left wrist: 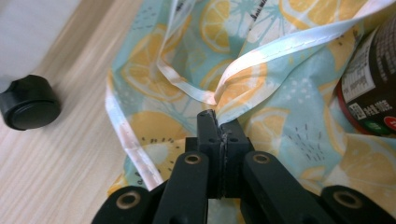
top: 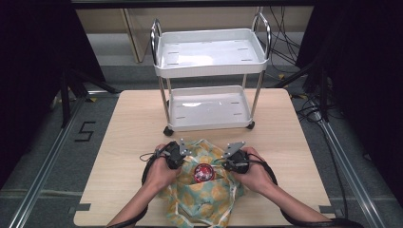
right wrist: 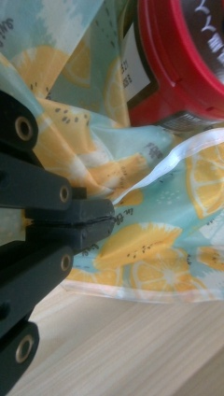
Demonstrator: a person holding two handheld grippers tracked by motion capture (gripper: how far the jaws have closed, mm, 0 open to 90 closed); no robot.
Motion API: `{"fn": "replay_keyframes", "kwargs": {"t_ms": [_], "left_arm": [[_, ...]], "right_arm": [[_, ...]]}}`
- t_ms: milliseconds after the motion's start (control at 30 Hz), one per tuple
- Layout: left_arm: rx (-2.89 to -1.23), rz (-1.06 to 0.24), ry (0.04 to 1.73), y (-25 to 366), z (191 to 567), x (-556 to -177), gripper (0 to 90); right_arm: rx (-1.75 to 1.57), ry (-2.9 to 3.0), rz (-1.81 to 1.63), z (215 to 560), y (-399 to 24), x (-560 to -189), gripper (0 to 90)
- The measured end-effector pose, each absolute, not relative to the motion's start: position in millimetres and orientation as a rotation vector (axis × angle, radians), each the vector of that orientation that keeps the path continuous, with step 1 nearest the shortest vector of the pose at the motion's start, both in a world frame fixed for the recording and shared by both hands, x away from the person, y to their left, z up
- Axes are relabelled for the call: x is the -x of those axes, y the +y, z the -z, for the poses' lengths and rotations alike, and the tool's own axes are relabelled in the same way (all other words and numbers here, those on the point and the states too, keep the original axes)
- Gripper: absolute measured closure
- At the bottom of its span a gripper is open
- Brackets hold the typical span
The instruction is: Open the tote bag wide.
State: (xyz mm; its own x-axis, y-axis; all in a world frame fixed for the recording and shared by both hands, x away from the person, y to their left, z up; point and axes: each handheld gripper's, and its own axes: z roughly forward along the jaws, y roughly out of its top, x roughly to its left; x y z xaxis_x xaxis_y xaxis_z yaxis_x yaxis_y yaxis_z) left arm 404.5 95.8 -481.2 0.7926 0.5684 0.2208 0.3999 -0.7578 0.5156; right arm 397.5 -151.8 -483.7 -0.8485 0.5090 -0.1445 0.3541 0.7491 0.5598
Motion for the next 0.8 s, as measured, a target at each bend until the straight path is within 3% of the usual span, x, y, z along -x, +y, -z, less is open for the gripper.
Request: {"fn": "replay_keyframes", "kwargs": {"t_ms": [500, 633, 800], "left_arm": [[-2.365, -0.530, 0.774, 104.6, 453.2, -389.7, 52.3], [-2.312, -0.531, 0.780, 109.8, 439.2, -381.8, 44.9], [-2.271, -0.571, 0.758, 113.8, 423.1, -371.4, 41.9]], "right_arm": [[-0.676, 2.603, -0.842, 464.4, -153.1, -394.9, 78.1], [-0.681, 2.590, -0.883, 458.3, -153.3, -394.6, 75.0], [-0.698, 2.562, -0.912, 452.2, -154.5, -394.2, 71.8]]}}
